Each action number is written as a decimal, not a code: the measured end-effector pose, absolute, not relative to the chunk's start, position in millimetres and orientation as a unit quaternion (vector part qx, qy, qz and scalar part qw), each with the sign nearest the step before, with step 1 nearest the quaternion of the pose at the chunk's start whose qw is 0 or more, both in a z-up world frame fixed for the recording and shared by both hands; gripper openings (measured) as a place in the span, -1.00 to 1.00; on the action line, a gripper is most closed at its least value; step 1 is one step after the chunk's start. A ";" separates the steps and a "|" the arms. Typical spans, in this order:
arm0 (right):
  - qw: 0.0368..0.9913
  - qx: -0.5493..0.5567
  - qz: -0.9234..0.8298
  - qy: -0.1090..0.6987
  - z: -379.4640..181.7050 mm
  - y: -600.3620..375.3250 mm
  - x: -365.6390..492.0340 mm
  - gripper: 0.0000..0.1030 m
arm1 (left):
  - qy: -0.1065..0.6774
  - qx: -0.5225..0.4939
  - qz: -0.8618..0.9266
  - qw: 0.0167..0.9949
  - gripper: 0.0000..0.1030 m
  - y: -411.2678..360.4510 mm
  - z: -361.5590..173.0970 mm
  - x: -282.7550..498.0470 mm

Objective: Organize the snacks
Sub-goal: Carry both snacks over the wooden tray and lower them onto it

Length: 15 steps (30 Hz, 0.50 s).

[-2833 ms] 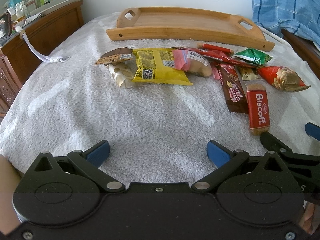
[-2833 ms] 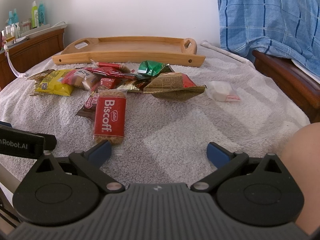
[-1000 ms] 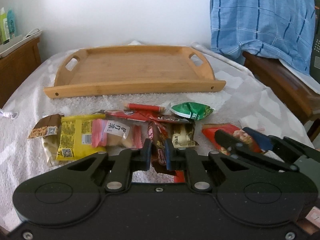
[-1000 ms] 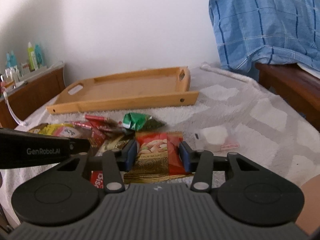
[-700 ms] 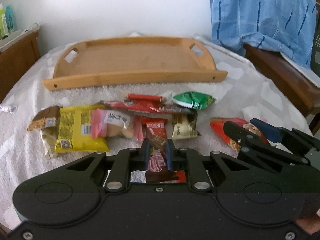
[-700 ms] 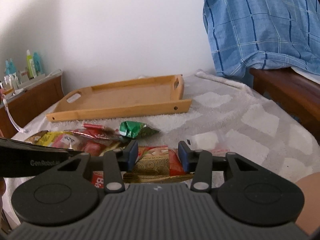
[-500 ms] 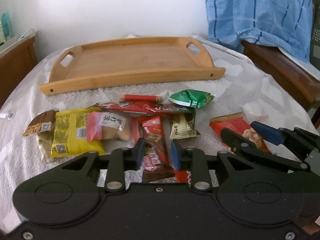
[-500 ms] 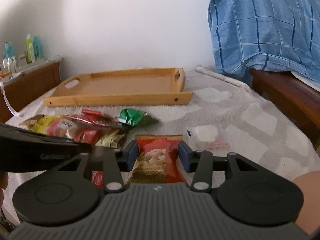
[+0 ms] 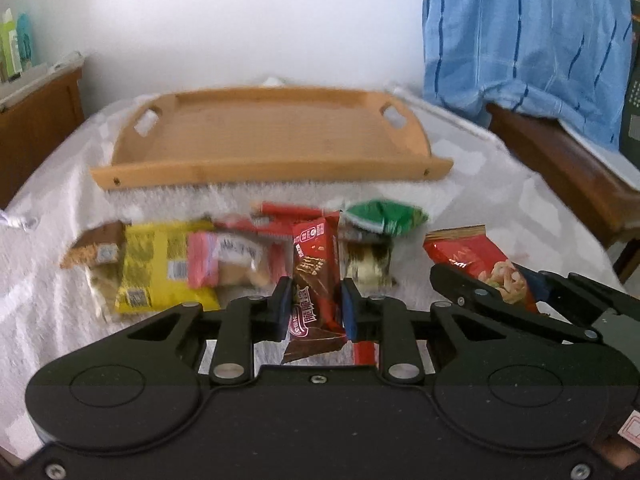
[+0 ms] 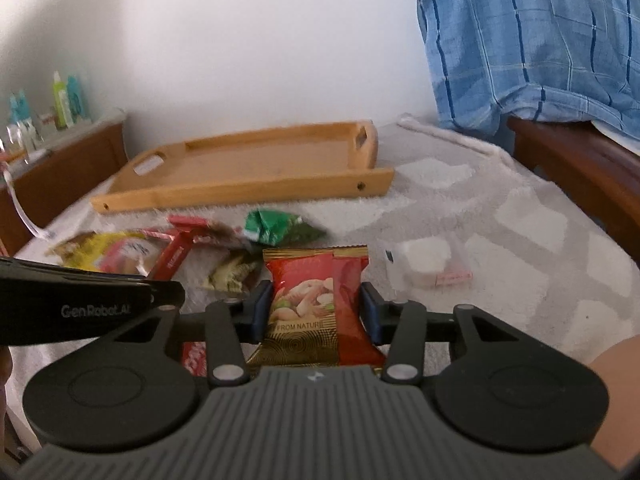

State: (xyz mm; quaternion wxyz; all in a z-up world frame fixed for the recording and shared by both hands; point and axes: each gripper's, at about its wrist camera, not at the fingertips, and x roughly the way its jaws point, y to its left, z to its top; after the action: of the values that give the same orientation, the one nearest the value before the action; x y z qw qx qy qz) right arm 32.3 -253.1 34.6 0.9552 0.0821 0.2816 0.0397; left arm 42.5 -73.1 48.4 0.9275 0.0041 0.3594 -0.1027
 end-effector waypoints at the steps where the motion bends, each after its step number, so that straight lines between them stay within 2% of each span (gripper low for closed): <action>1: 0.957 0.085 0.042 0.275 38.4 -254.1 33.2 -0.04 | 0.355 0.003 -0.102 0.930 -0.54 -72.1 53.7 43.7; 7: 0.966 0.105 0.052 0.231 57.0 -265.9 65.8 -0.04 | 0.328 0.013 -0.096 0.940 -0.54 -72.8 81.7 70.0; 15: 0.972 0.118 0.081 0.187 65.9 -279.1 140.3 -0.04 | 0.319 0.007 -0.077 0.945 -0.54 -69.7 99.7 146.2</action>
State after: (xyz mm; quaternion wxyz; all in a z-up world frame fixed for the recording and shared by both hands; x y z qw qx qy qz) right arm 140.3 -279.1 65.9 0.9719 0.1179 0.1870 0.0805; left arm 146.2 -69.7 99.7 0.9447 0.0074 0.3186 -0.0771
